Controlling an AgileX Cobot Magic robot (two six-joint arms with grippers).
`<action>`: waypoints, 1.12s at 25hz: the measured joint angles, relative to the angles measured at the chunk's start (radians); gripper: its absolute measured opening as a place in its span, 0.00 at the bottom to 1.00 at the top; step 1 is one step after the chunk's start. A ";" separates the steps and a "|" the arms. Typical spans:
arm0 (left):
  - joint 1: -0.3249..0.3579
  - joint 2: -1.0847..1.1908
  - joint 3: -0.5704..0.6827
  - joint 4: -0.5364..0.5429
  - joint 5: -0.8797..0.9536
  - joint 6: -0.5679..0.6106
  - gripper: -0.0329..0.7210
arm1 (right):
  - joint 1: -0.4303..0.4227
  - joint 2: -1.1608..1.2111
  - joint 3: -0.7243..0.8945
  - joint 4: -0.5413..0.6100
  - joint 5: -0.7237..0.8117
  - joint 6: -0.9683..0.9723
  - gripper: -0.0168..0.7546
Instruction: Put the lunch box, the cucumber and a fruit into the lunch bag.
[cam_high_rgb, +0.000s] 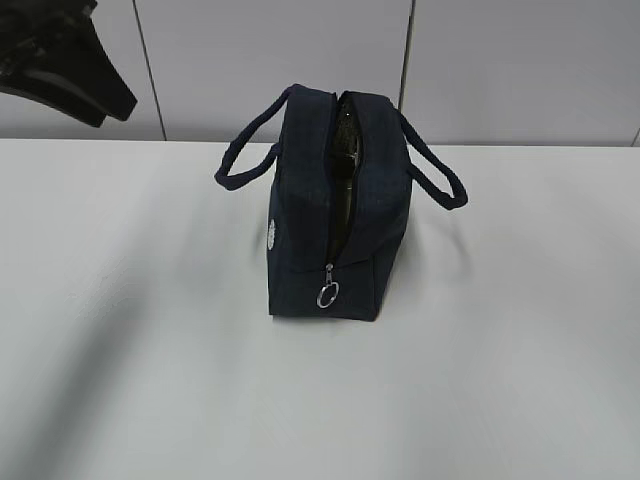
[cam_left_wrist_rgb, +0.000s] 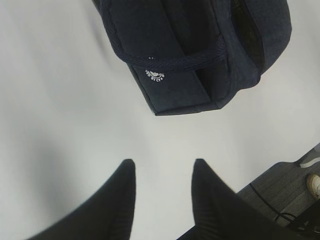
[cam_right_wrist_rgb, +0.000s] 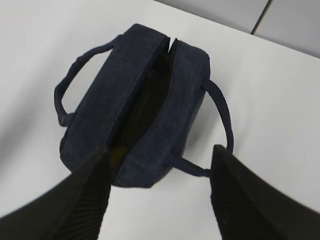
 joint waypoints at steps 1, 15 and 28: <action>0.000 -0.004 0.000 0.000 0.002 -0.001 0.38 | 0.007 -0.027 0.036 -0.010 0.000 0.000 0.63; 0.000 -0.051 0.000 0.000 0.008 -0.008 0.37 | 0.135 -0.522 0.775 -0.079 -0.385 0.035 0.63; -0.048 -0.078 0.000 -0.023 0.010 -0.040 0.37 | 0.135 -0.794 1.387 -0.084 -0.786 -0.019 0.63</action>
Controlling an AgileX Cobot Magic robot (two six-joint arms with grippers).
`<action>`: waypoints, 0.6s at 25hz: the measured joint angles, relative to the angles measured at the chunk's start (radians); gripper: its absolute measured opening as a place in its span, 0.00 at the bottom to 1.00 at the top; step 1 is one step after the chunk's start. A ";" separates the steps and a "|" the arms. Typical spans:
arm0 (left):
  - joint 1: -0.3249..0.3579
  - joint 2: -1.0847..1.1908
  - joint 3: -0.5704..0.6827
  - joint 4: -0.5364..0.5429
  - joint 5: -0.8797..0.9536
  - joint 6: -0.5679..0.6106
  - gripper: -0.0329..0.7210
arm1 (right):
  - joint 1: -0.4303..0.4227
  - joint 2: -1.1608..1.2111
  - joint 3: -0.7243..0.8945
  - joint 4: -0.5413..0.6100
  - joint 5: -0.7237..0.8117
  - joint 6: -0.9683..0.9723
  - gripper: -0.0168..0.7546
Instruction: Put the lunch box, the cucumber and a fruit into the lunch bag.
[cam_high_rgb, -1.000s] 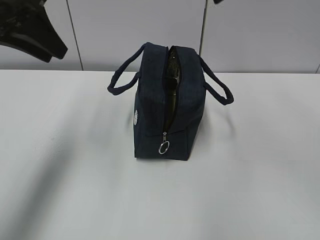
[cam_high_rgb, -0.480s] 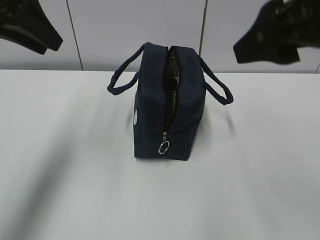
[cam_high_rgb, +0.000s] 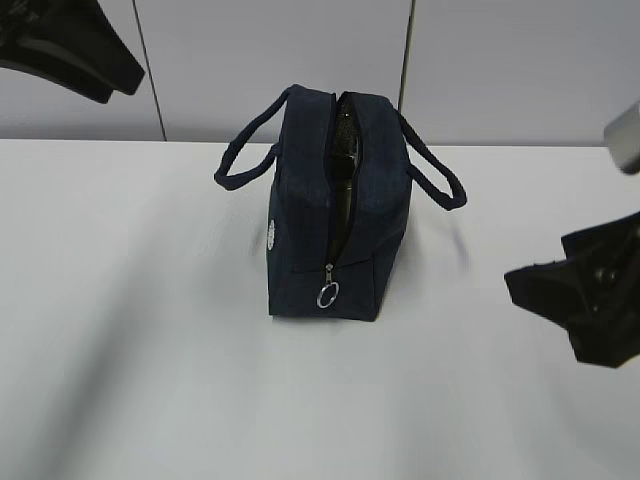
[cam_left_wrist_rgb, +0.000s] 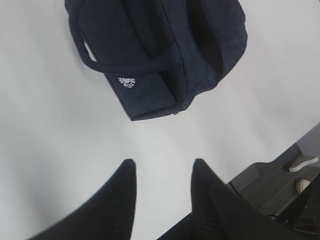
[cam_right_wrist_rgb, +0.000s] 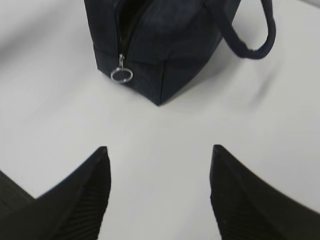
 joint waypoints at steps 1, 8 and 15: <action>-0.015 0.000 0.000 0.000 0.000 -0.004 0.37 | 0.000 0.002 0.012 0.000 0.009 -0.012 0.63; -0.085 0.000 0.000 0.008 0.002 -0.037 0.37 | 0.000 0.033 0.026 0.026 0.018 -0.051 0.63; -0.090 0.000 0.000 0.058 0.002 -0.103 0.37 | 0.106 0.042 0.181 0.102 -0.266 -0.064 0.63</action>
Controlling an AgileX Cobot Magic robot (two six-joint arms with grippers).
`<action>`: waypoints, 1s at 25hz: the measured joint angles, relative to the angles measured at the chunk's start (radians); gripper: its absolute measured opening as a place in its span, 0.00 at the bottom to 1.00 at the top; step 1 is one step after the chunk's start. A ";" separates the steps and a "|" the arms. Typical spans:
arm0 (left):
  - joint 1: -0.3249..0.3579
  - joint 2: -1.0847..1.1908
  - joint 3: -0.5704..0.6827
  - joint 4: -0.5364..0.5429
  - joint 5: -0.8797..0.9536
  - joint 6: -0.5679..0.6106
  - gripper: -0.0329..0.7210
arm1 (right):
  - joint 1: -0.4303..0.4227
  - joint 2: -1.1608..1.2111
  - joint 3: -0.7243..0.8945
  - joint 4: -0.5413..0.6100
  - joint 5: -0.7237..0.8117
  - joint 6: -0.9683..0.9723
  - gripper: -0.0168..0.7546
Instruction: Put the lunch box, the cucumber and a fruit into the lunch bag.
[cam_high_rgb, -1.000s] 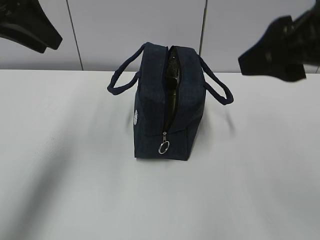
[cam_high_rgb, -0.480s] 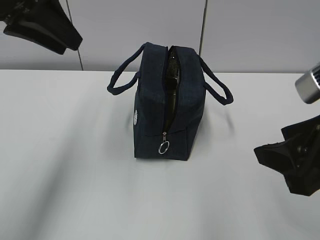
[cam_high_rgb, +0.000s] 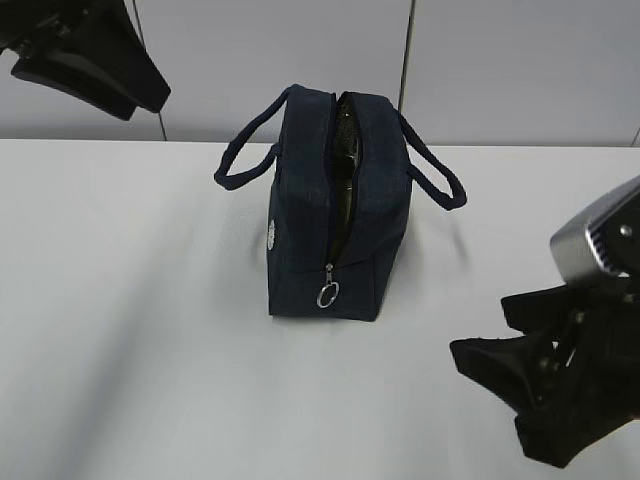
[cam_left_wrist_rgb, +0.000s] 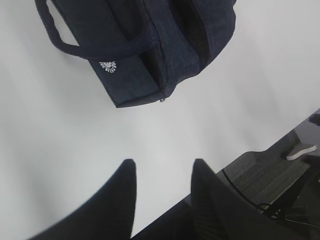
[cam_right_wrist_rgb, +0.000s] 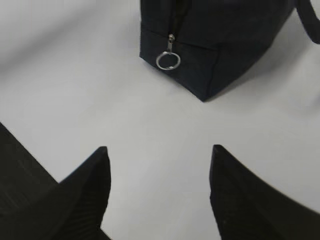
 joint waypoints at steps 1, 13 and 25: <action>0.000 0.000 0.000 0.000 0.000 -0.005 0.37 | 0.012 0.003 0.012 0.004 -0.033 0.000 0.63; -0.002 0.000 0.000 0.037 0.000 -0.026 0.36 | 0.030 0.322 0.026 -0.099 -0.425 0.037 0.63; -0.002 0.000 0.000 0.069 0.000 -0.026 0.36 | 0.030 0.629 -0.011 -0.102 -0.779 0.252 0.63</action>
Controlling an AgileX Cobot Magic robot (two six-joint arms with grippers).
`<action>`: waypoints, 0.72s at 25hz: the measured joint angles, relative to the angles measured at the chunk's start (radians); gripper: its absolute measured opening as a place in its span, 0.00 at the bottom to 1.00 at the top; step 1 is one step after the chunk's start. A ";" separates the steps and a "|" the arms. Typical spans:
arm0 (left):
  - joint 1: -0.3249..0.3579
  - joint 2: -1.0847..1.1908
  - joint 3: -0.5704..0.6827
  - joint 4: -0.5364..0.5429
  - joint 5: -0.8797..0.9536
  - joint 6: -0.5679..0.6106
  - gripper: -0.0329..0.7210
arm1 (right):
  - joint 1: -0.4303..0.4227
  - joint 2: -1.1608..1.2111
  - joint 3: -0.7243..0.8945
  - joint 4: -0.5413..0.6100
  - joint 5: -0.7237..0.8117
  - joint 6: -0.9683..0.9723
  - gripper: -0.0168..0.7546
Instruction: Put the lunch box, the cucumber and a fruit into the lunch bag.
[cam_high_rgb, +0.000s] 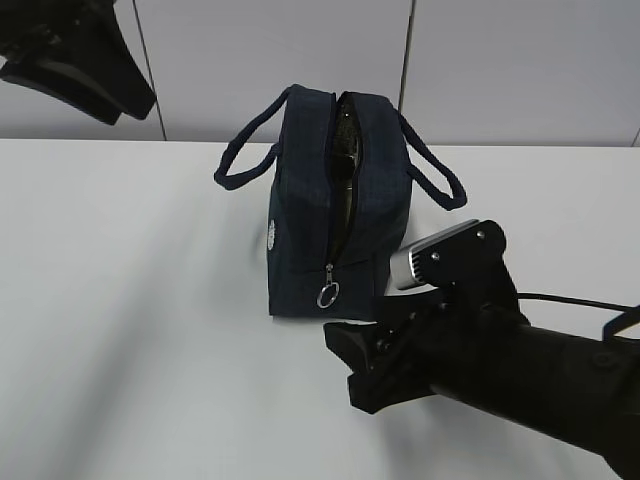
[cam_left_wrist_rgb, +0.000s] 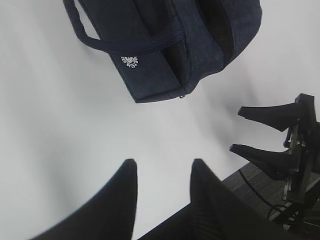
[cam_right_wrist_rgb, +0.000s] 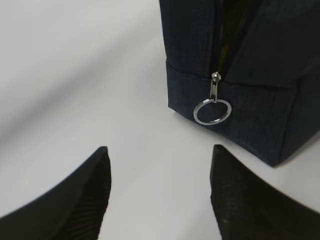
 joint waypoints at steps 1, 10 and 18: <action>0.000 0.000 0.000 0.002 0.000 0.000 0.36 | 0.000 0.021 -0.009 0.000 -0.021 0.002 0.63; 0.000 0.000 0.000 0.006 0.000 0.000 0.36 | 0.000 0.179 -0.038 -0.002 -0.196 0.008 0.63; 0.000 0.000 0.000 0.006 0.000 -0.002 0.36 | 0.000 0.236 -0.093 0.014 -0.230 0.008 0.63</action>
